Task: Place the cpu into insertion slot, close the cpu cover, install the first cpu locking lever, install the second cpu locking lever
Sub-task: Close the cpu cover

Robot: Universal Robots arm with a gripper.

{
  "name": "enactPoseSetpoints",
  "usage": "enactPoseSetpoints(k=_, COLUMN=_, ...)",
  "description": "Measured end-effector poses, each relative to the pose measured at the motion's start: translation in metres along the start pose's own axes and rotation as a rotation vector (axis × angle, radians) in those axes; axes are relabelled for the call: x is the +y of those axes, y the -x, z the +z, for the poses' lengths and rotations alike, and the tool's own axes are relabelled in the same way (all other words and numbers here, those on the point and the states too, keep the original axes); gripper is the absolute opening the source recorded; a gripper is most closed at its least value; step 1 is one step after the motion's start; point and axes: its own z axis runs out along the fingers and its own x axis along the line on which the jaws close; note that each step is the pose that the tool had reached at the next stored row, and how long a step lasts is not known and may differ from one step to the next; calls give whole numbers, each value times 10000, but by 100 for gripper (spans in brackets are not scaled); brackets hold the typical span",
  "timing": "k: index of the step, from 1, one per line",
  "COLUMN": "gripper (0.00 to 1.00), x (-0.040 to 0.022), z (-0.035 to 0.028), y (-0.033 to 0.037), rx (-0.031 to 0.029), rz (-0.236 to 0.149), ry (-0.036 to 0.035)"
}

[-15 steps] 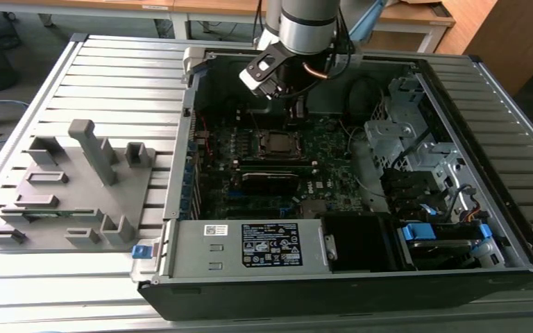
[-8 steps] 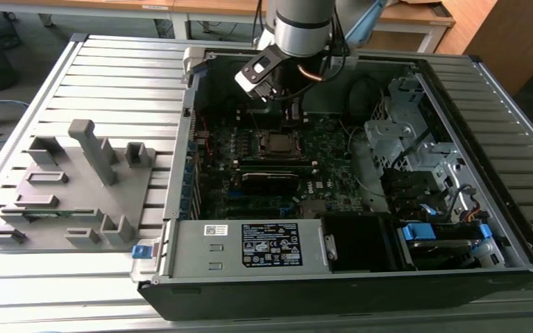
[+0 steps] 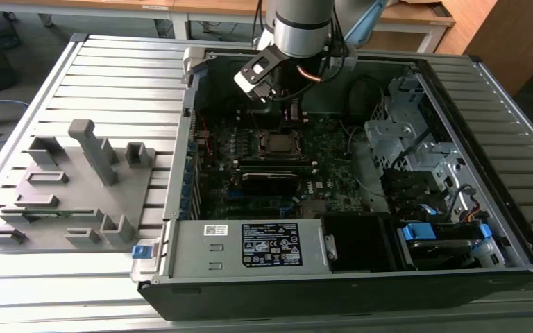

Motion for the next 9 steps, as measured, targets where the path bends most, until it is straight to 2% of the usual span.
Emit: enactPoseSetpoints(k=9, gripper=10, x=-25, z=35, y=18, rx=-1, rz=1, ry=0)
